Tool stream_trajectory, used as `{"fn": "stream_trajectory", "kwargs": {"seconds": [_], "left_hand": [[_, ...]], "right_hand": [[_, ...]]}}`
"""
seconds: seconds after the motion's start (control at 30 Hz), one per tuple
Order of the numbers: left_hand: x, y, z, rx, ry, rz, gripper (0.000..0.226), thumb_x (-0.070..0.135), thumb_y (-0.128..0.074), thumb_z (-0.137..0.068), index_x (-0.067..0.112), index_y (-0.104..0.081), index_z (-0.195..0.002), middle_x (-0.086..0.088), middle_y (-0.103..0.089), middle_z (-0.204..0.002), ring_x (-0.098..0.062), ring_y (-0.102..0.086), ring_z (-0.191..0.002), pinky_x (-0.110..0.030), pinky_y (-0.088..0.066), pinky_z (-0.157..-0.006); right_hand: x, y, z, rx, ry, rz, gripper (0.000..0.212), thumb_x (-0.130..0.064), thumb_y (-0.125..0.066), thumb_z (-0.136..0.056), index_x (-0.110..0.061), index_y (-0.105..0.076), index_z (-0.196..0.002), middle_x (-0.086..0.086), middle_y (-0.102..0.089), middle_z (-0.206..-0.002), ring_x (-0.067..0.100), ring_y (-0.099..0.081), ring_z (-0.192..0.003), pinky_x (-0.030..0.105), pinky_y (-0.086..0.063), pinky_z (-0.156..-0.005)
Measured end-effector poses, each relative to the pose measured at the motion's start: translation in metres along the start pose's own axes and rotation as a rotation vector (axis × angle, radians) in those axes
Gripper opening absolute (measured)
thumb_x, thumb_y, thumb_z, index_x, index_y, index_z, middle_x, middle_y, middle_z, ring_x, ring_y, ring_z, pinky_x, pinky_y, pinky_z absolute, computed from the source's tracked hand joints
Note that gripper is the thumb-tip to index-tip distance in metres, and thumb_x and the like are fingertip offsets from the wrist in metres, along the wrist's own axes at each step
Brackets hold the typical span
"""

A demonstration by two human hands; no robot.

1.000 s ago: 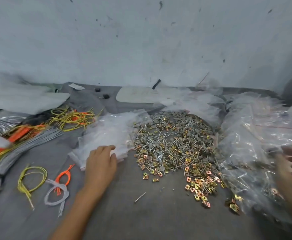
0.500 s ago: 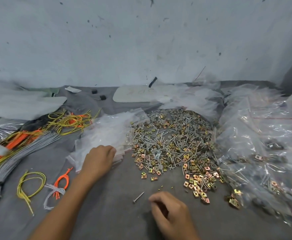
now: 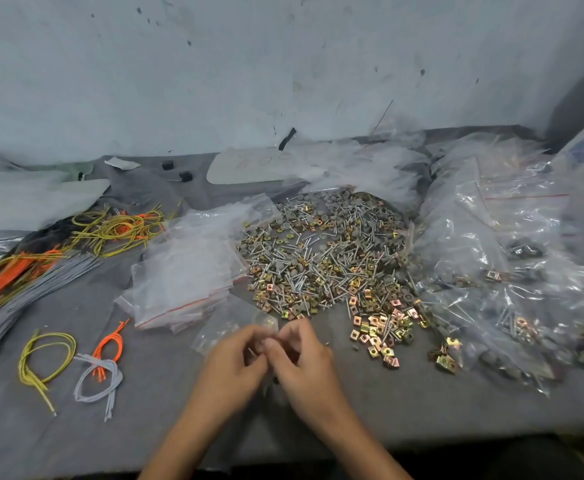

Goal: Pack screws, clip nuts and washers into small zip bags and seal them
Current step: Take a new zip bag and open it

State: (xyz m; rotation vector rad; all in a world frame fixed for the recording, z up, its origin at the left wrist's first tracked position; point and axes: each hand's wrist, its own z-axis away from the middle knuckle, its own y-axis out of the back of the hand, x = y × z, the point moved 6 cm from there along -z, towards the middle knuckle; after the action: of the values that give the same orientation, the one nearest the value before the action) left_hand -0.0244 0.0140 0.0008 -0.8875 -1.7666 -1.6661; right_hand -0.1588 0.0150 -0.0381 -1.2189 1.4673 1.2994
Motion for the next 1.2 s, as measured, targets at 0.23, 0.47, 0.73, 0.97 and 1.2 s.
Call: {"fn": "stream_trajectory", "kwargs": {"seconds": [0.23,0.47,0.73,0.97,1.2], "left_hand": [[-0.002,0.004,0.006,0.046,-0.116,-0.360,0.032,0.023,-0.059,-0.096,0.034,-0.062,-0.127,-0.007,-0.075,-0.095,-0.035,-0.068,-0.095,-0.039,-0.049,-0.077],[0.004,0.021,0.007,0.272,-0.087,-0.322,0.024,0.013,-0.065,-0.089,0.030,-0.069,-0.105,-0.001,-0.067,-0.066,-0.035,-0.068,-0.073,-0.040,-0.050,-0.066],[0.017,0.028,0.016,0.165,-0.196,-0.273,0.030,0.025,-0.058,-0.079,0.036,-0.075,-0.101,0.011,-0.050,-0.053,-0.014,-0.056,-0.054,-0.034,-0.052,-0.060],[0.011,0.031,0.024,0.157,-0.235,-0.246,0.041,0.035,-0.046,-0.083,0.039,-0.074,-0.112,0.014,-0.072,-0.076,-0.003,-0.063,-0.068,-0.025,-0.048,-0.061],[-0.014,0.026,0.018,0.337,-0.115,-0.326,0.042,0.032,-0.039,-0.085,0.022,-0.077,-0.099,0.002,-0.076,-0.099,-0.025,-0.072,-0.088,-0.037,-0.054,-0.075]], "right_hand": [[-0.003,0.004,0.002,-0.011,0.025,0.032,0.012,-0.010,-0.051,-0.099,-0.019,-0.043,-0.095,0.006,-0.062,-0.083,0.028,-0.065,-0.080,0.058,-0.052,-0.075],[-0.015,-0.014,0.006,-0.198,0.178,0.306,0.046,-0.003,-0.047,-0.092,-0.029,-0.064,-0.127,0.003,-0.063,-0.110,0.022,-0.059,-0.105,0.032,-0.045,-0.092],[-0.016,-0.026,0.005,-0.238,0.157,0.436,0.028,-0.015,-0.046,-0.099,-0.011,-0.063,-0.121,0.011,-0.063,-0.120,0.028,-0.054,-0.111,0.044,-0.042,-0.098],[-0.016,-0.029,0.005,-0.260,0.140,0.508,0.024,-0.020,-0.043,-0.098,-0.010,-0.062,-0.108,0.013,-0.063,-0.110,0.032,-0.054,-0.104,0.046,-0.043,-0.092],[-0.021,-0.018,0.015,-0.317,0.185,0.414,0.033,-0.021,-0.052,-0.100,-0.028,-0.066,-0.128,0.000,-0.058,-0.117,0.016,-0.049,-0.111,0.025,-0.035,-0.100]]}}
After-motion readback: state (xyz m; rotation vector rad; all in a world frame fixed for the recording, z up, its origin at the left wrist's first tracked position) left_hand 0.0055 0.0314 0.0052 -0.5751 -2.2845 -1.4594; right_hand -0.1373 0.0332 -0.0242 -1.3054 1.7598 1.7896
